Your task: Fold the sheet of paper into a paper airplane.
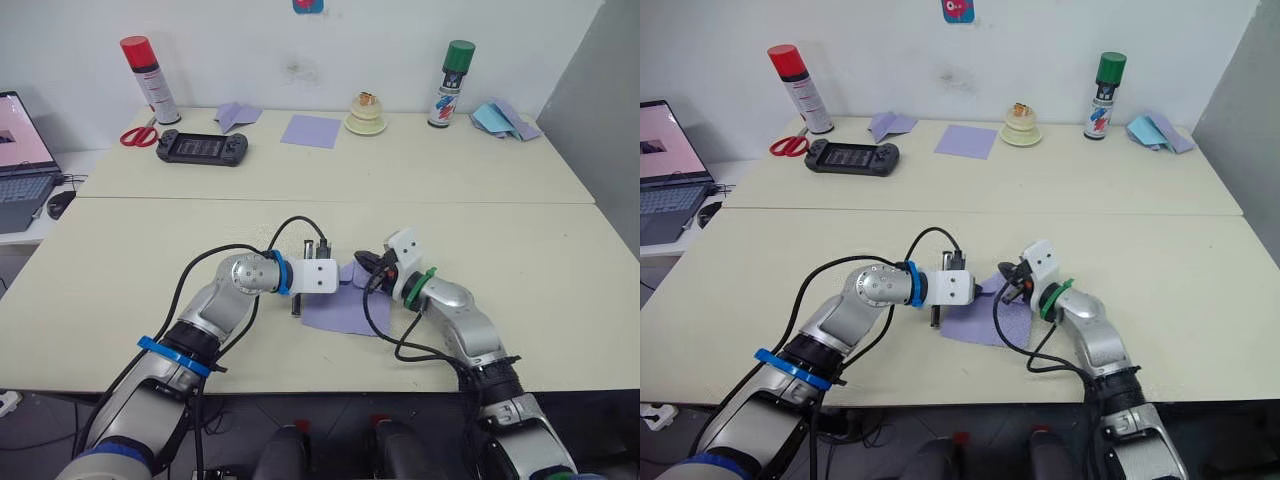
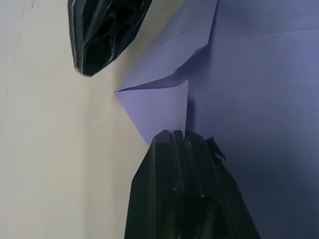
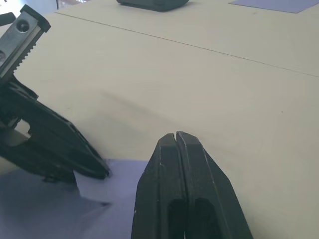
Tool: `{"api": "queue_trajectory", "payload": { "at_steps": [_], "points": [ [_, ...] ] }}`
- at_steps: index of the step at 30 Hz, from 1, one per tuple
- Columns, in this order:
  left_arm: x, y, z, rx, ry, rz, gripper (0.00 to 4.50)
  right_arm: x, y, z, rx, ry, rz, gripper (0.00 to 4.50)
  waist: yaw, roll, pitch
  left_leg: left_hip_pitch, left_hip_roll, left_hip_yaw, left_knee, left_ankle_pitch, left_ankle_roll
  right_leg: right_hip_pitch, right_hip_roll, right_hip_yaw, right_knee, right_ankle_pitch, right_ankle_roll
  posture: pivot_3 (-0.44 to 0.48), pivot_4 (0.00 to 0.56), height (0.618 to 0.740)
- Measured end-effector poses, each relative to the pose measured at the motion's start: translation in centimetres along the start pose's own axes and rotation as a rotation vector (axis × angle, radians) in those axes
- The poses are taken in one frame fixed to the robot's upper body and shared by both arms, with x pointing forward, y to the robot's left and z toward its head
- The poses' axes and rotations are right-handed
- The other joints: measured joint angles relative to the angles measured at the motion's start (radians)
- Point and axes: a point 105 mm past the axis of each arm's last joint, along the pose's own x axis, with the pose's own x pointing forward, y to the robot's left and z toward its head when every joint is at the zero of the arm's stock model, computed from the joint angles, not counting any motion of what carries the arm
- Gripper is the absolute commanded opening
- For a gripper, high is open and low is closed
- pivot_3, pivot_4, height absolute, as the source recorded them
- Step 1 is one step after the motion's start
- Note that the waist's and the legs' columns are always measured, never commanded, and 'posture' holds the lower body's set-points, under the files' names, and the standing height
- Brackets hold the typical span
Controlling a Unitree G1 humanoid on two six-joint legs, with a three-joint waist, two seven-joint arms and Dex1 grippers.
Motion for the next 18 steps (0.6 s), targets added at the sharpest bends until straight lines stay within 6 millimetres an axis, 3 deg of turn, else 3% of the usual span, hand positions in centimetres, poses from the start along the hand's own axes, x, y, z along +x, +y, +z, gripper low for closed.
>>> {"api": "queue_trajectory", "payload": {
  "at_steps": [4, 8, 17, 18],
  "points": [
    [0.1, 0.1, 0.0, 0.017, -0.001, -0.006, 0.03, 0.9, 0.3, -1.8, 0.005, 0.069, 0.009, 0.00, 0.001, 0.000, 0.000, 0.000, 0.000, 0.000, 0.000, 0.000, 0.000, 0.000, 0.000, 0.000, 0.000, 0.000, 0.000, 0.000, 0.150, 0.740],
    [0.2, 0.2, 0.0, 0.019, 0.003, -0.007, 0.03, 1.4, 0.2, -1.8, -0.012, 0.078, 0.005, 0.00, 0.001, 0.000, 0.000, 0.001, 0.000, 0.000, 0.000, 0.000, 0.000, 0.001, 0.000, 0.000, 0.000, 0.000, 0.000, 0.000, 0.150, 0.740],
    [-1.1, 0.0, 0.1, -0.028, -0.035, -0.006, 2.53, 1.5, 0.6, -1.8, -0.037, 0.073, 0.030, 0.00, -0.005, 0.001, -0.001, 0.001, 0.001, 0.000, 0.000, 0.000, 0.000, 0.000, 0.000, 0.001, 0.000, 0.000, 0.000, 0.000, 0.150, 0.740],
    [-1.4, -0.2, 0.1, -0.065, -0.045, -0.013, 2.53, 1.5, 0.7, -1.8, -0.038, 0.073, 0.031, 0.00, -0.005, 0.001, -0.001, 0.001, 0.001, 0.000, 0.000, 0.000, 0.000, 0.000, 0.000, 0.001, 0.000, 0.000, 0.000, 0.000, 0.150, 0.740]
  ]
}}
